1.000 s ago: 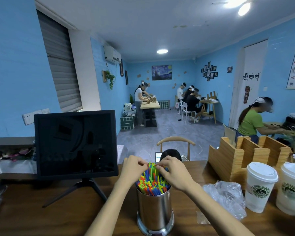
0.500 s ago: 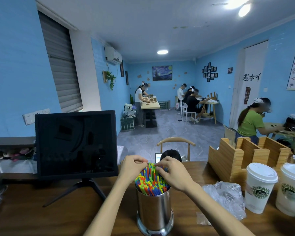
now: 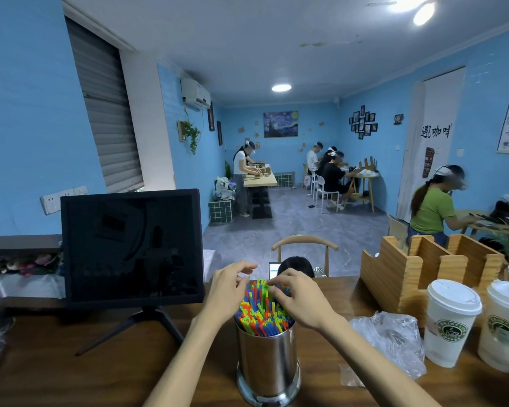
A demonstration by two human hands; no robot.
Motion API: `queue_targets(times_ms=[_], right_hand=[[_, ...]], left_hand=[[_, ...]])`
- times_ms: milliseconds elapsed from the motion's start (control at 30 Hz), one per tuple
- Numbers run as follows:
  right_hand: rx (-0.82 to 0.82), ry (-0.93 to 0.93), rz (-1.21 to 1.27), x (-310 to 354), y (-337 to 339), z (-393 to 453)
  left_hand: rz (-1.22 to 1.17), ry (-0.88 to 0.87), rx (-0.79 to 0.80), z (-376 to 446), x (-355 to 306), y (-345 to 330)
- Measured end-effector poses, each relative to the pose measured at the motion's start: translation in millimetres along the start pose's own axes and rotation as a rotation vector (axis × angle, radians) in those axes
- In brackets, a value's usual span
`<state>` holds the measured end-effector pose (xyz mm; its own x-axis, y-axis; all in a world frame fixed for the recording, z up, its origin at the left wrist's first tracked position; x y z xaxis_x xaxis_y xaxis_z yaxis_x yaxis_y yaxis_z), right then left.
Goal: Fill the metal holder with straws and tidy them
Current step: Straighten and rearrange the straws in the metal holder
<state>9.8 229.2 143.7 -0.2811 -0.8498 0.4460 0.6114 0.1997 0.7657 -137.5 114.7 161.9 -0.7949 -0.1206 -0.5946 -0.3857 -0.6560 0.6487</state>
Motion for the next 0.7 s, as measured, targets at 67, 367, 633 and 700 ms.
queue_targets(times_ms=[67,367,633,700], right_hand=[[-0.001,0.0,0.002,1,0,1],[-0.015,0.033,0.034,18,3,19],[0.094,0.037,0.242,38,-1,34],[0.134,0.015,0.261,37,-3,34]], left_hand=[[-0.007,-0.002,-0.005,1,-1,0],[-0.15,-0.042,-0.029,0,-3,6],[-0.411,-0.008,-0.049,2,-10,17],[-0.501,0.042,-0.088,0,-7,19]])
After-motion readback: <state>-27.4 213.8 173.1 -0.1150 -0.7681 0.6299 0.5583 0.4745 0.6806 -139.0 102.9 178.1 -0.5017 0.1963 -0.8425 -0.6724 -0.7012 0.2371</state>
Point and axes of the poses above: each hand's wrist, its own z-axis towards the middle knuckle, its own y-axis out of the back of the hand, x = y × z, the point moved 5 cm from there along z, towards the middle knuckle
